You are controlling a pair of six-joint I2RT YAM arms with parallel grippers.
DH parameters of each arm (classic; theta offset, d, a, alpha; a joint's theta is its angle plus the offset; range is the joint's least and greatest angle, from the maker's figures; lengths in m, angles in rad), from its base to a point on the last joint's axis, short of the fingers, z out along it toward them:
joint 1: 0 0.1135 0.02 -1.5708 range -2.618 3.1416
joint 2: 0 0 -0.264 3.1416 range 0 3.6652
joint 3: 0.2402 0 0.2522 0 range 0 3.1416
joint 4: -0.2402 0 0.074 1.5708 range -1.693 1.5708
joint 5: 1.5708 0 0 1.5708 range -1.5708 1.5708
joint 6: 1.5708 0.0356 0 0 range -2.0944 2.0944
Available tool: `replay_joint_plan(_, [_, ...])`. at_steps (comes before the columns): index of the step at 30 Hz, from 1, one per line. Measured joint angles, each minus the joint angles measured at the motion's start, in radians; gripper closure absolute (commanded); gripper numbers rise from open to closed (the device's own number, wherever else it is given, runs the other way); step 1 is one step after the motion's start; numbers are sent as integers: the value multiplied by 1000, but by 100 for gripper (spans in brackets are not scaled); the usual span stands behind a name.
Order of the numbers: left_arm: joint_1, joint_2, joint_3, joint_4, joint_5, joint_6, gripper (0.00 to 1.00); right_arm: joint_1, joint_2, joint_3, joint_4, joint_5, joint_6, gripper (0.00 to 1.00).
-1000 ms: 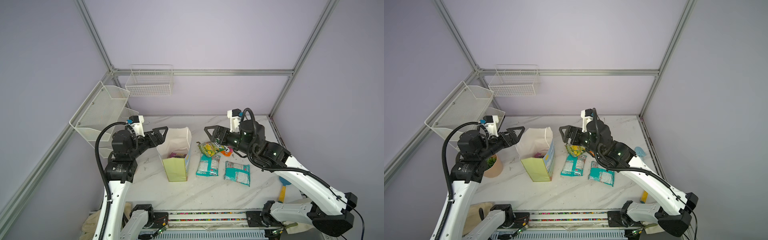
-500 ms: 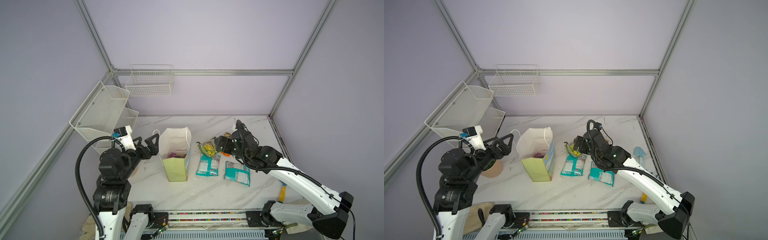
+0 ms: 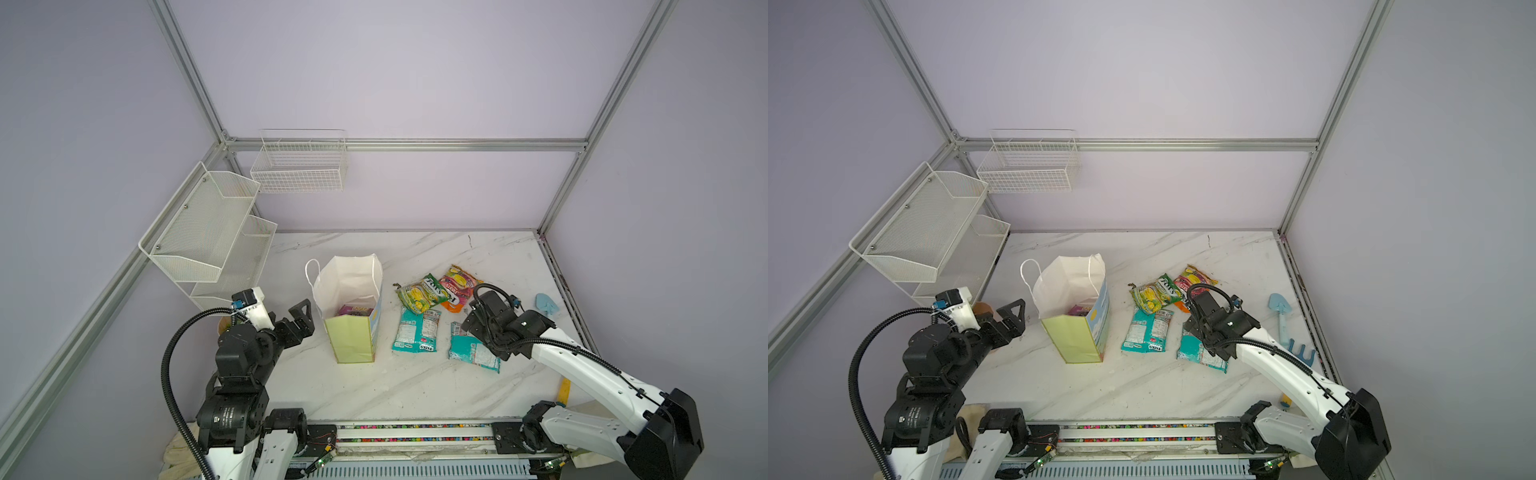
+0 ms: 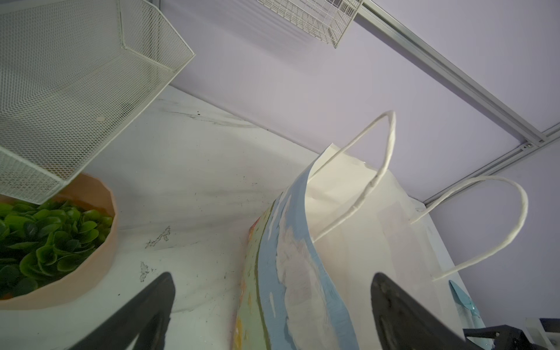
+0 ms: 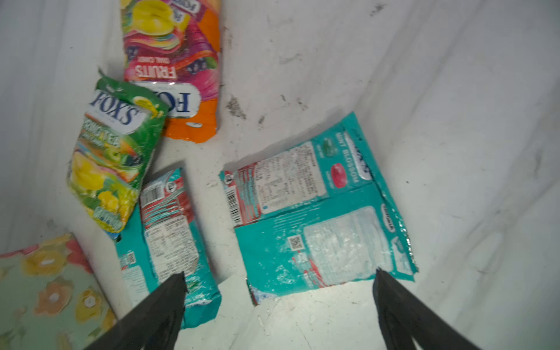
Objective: Place the snacks into the paper bag
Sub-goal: Pick up the snack from the middle-right of the table.
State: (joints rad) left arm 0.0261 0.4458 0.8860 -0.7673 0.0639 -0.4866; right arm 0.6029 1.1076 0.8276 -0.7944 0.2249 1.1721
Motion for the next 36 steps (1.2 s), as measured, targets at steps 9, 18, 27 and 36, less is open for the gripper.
replay_joint_plan(9, [0, -49, -71, -28, -39, 2, 0, -60, -121, -100, -25, 7, 104, 3])
replay_joint_plan(18, [0, -48, -76, -29, -7, 50, 0, -103, 11, -142, 71, -1, 42, 3])
replay_joint_plan(27, [0, -31, -83, 0, 18, 65, 0, -121, 74, -257, 260, -90, -34, 4])
replay_joint_plan(36, [0, -18, -87, 3, 21, 72, 0, -123, 97, -304, 447, -169, -52, 47])
